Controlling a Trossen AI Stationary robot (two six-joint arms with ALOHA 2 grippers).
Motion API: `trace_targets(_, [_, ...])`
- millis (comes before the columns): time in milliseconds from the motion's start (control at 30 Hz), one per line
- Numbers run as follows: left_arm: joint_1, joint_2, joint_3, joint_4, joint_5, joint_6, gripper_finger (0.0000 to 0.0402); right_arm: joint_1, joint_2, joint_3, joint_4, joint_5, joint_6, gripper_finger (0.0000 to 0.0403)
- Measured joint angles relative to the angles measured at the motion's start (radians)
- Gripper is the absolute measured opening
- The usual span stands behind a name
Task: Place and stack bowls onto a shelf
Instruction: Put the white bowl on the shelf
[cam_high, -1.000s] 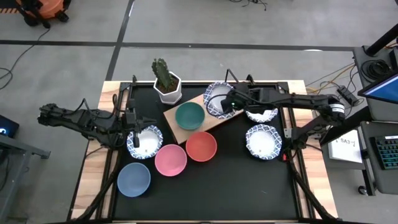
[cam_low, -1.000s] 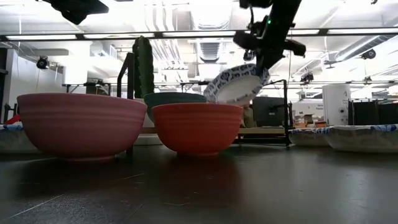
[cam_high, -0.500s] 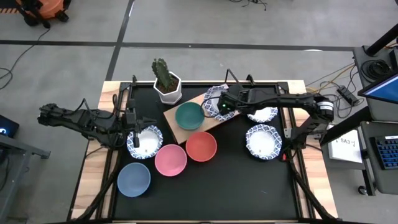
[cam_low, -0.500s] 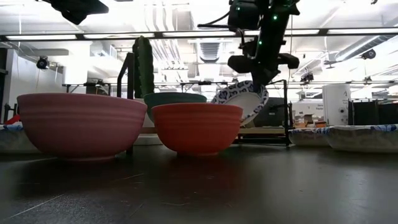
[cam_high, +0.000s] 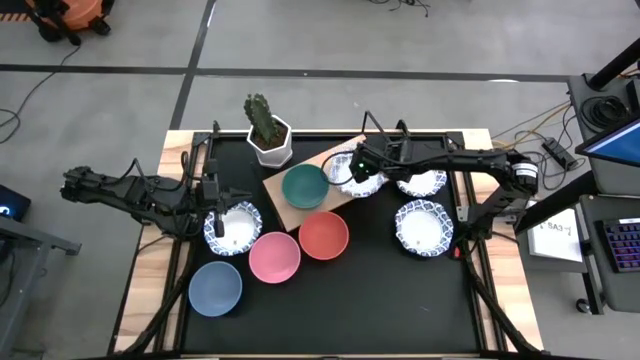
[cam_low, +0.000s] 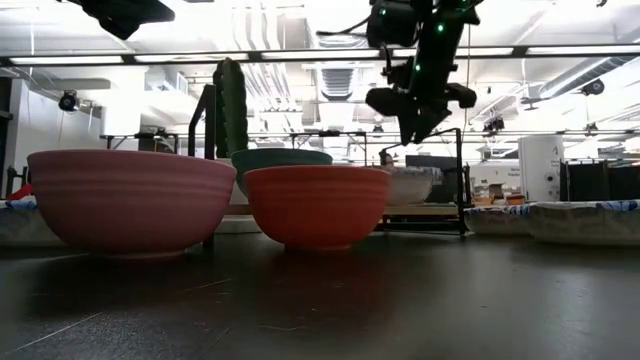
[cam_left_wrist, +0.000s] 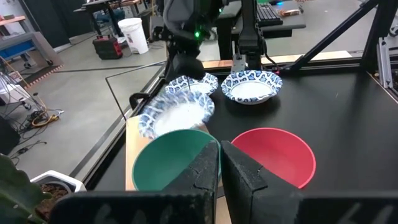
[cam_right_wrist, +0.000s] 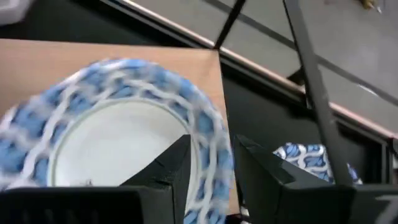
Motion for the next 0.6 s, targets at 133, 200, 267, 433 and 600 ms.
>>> trace_targets(133, [0.0,0.0,0.0,-0.002,0.0,0.0,0.0,0.022,-0.032,0.026,0.005,-0.178,-0.107,0.0104])
trace_targets(200, [0.0,0.0,0.0,-0.006,0.0,0.0,0.0,0.041,-0.047,0.028,-0.001,-0.333,-0.111,0.0095])
trace_targets(267, [0.0,0.0,0.0,-0.009,0.0,0.0,0.0,0.061,-0.059,0.028,-0.045,-0.474,-0.101,0.0083])
trace_targets(433, [0.0,0.0,0.0,-0.014,0.0,0.0,0.0,0.131,-0.062,0.014,-0.247,-0.603,-0.048,0.0044])
trace_targets(600, [0.0,0.0,0.0,-0.014,0.0,0.0,0.0,0.157,-0.026,-0.044,-0.258,-0.51,-0.042,0.0012])
